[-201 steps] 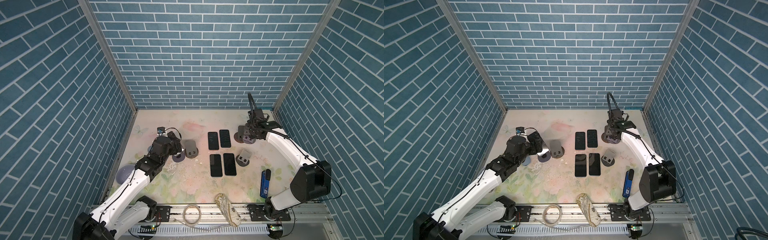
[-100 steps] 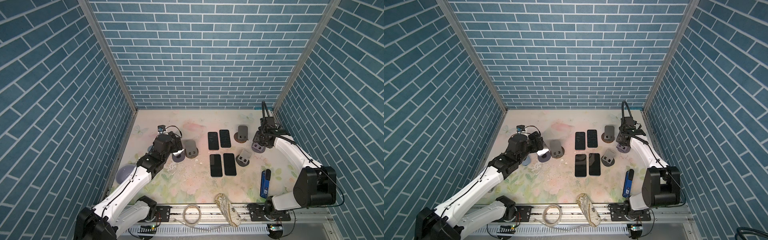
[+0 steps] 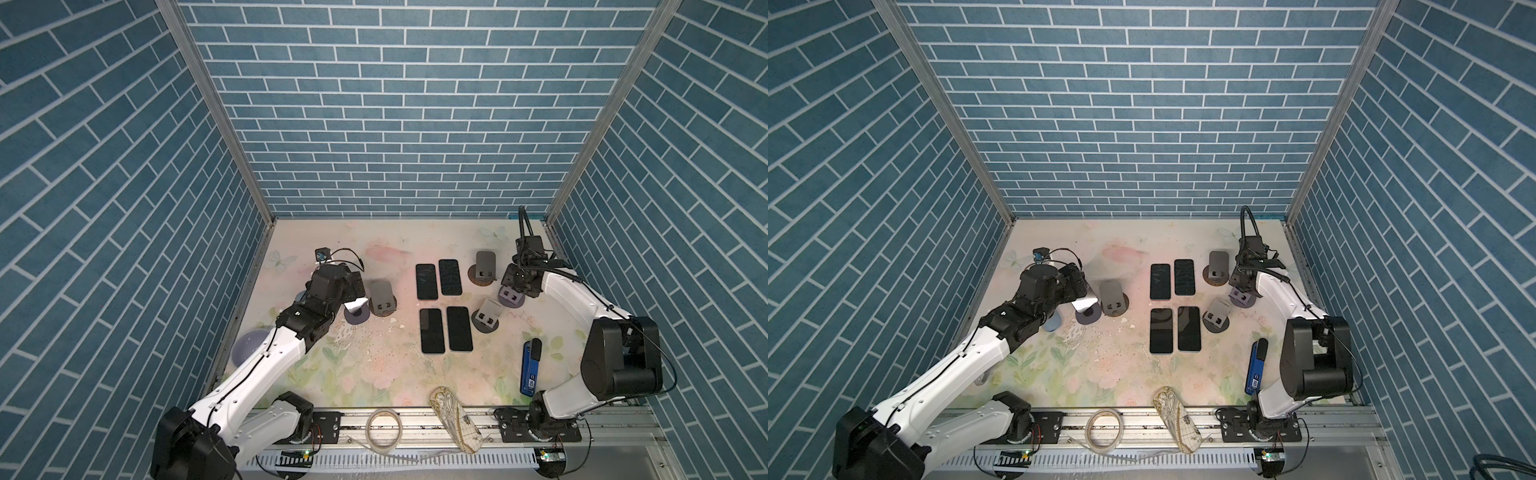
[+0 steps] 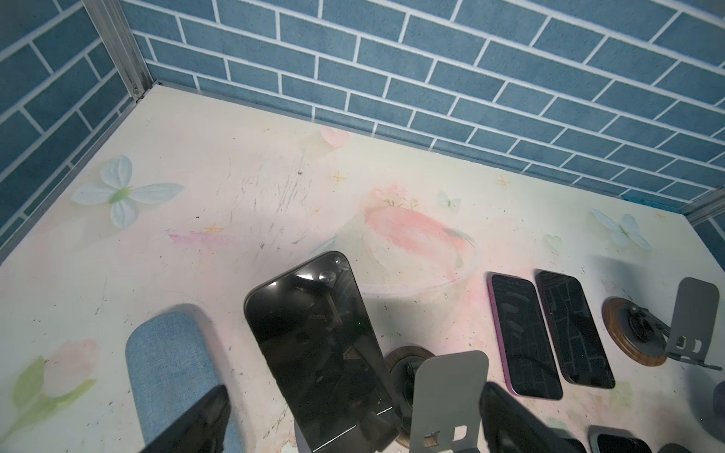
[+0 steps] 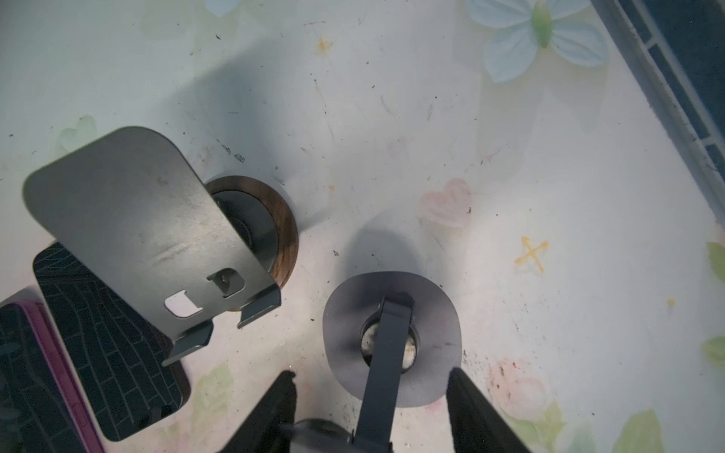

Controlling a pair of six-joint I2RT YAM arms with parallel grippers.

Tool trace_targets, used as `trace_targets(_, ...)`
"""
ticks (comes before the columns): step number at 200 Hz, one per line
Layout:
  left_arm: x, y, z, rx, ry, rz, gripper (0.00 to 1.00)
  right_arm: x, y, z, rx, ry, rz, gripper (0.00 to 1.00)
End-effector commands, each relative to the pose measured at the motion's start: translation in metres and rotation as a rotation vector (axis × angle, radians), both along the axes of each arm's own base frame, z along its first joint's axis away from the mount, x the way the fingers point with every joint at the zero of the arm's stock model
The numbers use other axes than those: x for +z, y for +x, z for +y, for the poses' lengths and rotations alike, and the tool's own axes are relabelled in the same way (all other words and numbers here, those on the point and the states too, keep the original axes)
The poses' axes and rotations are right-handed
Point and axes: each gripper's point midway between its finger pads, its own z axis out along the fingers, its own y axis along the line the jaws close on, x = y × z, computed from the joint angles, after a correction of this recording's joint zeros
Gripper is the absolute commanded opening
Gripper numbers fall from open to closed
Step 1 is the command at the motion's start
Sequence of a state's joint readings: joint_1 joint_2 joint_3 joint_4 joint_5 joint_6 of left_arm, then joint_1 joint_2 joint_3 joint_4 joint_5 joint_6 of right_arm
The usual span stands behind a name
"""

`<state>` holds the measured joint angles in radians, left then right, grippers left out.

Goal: Remove the phone from the phone stand

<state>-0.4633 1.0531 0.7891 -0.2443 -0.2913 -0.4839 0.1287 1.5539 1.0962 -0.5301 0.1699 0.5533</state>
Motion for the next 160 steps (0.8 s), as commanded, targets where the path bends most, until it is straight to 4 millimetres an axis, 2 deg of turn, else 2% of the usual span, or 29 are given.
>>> trace_targets(1,0.0,0.0,0.007,0.037,0.022,0.026,1.0,-0.015,-0.003,-0.002,-0.038,0.018,0.026,0.51)
trace_targets(80,-0.007,-0.001,0.009,0.059,0.035,0.067,1.0,-0.025,-0.008,-0.001,-0.05,0.037,0.05,0.58)
trace_targets(160,-0.008,-0.002,0.01,0.062,0.03,0.07,1.0,-0.012,-0.01,-0.002,-0.053,0.04,0.016,0.77)
